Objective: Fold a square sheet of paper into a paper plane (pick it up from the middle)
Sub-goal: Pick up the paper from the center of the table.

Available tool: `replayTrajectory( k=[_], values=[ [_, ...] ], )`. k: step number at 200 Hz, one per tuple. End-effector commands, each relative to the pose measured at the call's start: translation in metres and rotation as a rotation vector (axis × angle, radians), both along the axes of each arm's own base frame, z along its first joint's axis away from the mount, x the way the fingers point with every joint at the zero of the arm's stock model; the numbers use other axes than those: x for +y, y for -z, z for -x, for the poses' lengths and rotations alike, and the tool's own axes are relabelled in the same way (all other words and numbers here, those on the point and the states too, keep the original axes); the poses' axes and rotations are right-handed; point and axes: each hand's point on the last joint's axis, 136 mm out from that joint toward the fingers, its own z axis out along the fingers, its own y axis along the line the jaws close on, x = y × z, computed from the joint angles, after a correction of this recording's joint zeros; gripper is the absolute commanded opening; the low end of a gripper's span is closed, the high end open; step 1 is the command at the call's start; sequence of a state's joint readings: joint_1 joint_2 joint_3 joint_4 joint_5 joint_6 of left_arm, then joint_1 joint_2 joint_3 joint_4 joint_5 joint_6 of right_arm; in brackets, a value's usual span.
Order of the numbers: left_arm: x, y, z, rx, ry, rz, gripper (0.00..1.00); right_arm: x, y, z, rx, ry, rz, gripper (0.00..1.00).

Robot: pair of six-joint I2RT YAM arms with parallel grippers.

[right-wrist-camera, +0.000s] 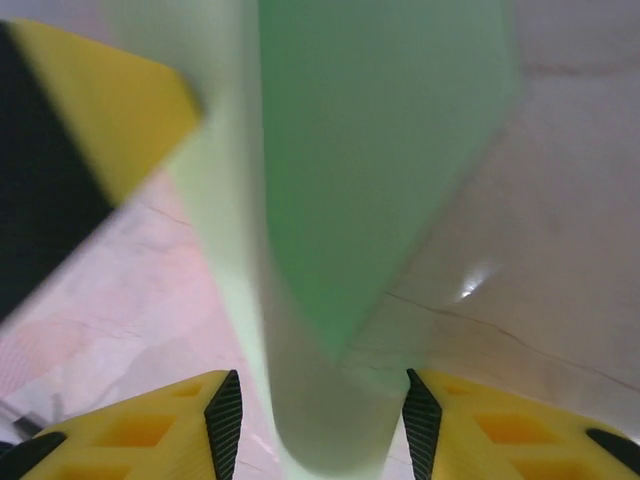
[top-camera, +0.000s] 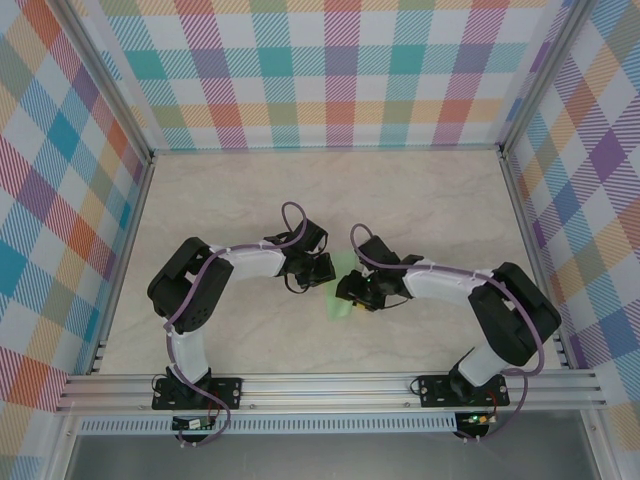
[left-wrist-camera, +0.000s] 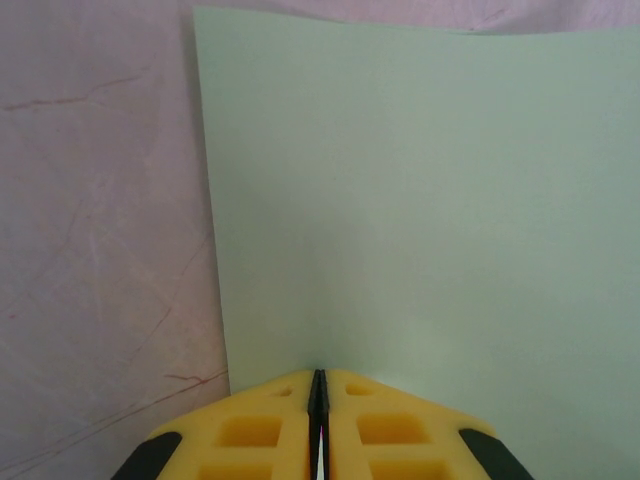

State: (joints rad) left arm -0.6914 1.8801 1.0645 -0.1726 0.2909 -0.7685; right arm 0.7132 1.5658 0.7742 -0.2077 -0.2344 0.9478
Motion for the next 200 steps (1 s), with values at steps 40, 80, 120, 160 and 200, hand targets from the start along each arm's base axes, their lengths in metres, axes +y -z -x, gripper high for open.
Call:
replayTrajectory(
  k=[40, 80, 120, 160, 200],
  values=[
    [0.021, 0.033, 0.028, 0.114, 0.013, -0.096, 0.10, 0.006, -0.016, -0.020, -0.071, -0.015, -0.047, 0.50],
    [0.021, 0.033, 0.028, 0.114, 0.015, -0.096, 0.10, 0.000, -0.019, -0.022, -0.074, -0.054, -0.081, 0.52],
    [0.020, 0.032, 0.027, 0.114, 0.014, -0.096, 0.10, 0.004, -0.020, -0.020, -0.068, -0.123, -0.119, 0.49],
    [0.020, 0.027, 0.026, 0.101, 0.026, -0.092, 0.10, -0.006, -0.004, -0.021, -0.028, -0.108, -0.046, 0.41],
    [0.023, 0.023, 0.027, 0.088, 0.062, -0.120, 0.11, -0.013, 0.006, -0.021, -0.024, -0.111, 0.001, 0.28]
  ],
)
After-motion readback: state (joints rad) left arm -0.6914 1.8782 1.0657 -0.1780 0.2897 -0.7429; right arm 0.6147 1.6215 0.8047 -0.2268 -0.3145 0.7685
